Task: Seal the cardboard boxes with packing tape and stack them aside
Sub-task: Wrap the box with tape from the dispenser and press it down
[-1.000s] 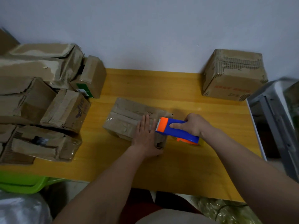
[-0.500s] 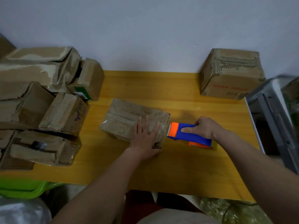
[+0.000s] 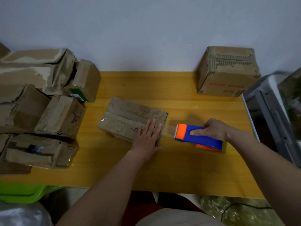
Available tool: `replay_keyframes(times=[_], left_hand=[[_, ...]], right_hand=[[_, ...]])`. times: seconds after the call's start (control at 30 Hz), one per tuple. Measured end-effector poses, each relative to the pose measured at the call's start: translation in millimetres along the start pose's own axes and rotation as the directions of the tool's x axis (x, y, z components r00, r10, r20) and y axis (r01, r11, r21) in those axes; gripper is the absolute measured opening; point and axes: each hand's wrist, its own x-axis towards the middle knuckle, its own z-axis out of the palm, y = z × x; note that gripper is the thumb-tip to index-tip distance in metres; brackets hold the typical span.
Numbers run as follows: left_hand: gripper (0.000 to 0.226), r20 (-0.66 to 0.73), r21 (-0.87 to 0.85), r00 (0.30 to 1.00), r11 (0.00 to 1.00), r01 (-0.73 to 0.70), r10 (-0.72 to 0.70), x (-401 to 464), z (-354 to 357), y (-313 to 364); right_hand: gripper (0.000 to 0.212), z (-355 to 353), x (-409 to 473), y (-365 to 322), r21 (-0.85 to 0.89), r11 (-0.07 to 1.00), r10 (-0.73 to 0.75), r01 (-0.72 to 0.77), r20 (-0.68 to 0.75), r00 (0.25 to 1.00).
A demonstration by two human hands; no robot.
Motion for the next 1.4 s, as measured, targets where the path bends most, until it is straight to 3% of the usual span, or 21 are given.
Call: replay_keyframes(times=[0.13, 0.23, 0.37, 0.53, 0.67, 0.83, 1.0, 1.1, 1.23, 1.3, 1.4], left_hand=[[0.092, 0.015, -0.113, 0.995, 0.989, 0.1, -0.099, -2, -4, 17], [0.103, 0.035, -0.182, 0.988, 0.971, 0.153, -0.149, -2, -10, 29], [0.129, 0.074, -0.039, 0.996, 0.998, 0.052, -0.049, 0, -15, 2], [0.109, 0.073, -0.044, 0.995, 0.997, 0.064, -0.061, 2, -9, -18], [0.107, 0.102, -0.05, 0.992, 0.995, 0.086, -0.081, 4, -7, -15], [0.111, 0.091, -0.092, 0.98, 0.978, 0.185, -0.177, 6, -6, -5], [0.112, 0.033, -0.289, 0.951, 0.908, 0.303, -0.307, 11, -11, 22], [0.116, -0.014, -0.315, 0.966, 0.918, 0.241, -0.258, 3, -11, 15], [0.122, -0.021, -0.173, 0.986, 0.972, 0.16, -0.166, -15, -4, -11], [0.12, -0.001, -0.12, 0.986, 0.979, 0.165, -0.166, -21, -3, -20], [0.118, 0.038, -0.123, 0.977, 0.969, 0.213, -0.209, -28, -3, -31]], right_hand=[[0.063, 3, 1, -8, -0.14, 0.989, -0.054, 0.04, -0.099, 0.994], [0.052, -1, 0, -15, -0.164, 0.986, -0.05, 0.034, -0.091, 0.995], [0.035, -4, -3, -25, -0.251, 0.968, -0.027, 0.014, -0.049, 0.998], [0.026, 8, 1, -52, -0.447, 0.895, -0.077, 0.0, -0.153, 0.985], [0.022, 23, 2, -54, -0.66, 0.747, -0.178, -0.077, -0.31, 0.934], [0.042, 10, 3, -23, -0.388, 0.913, -0.07, -0.125, -0.451, 0.89], [0.046, 44, 22, -5, -0.294, 0.944, -0.037, -0.148, -0.543, 0.839], [0.046, 71, 35, 6, -0.268, 0.939, 0.055, -0.216, -0.503, 0.863], [0.054, 85, 39, 15, -0.241, 0.94, 0.136, -0.242, -0.386, 0.912], [0.052, 82, 35, 10, -0.258, 0.944, 0.047, -0.206, -0.511, 0.858], [0.025, 81, 30, -19, -0.241, 0.959, -0.273, 0.147, -0.657, 0.702]])
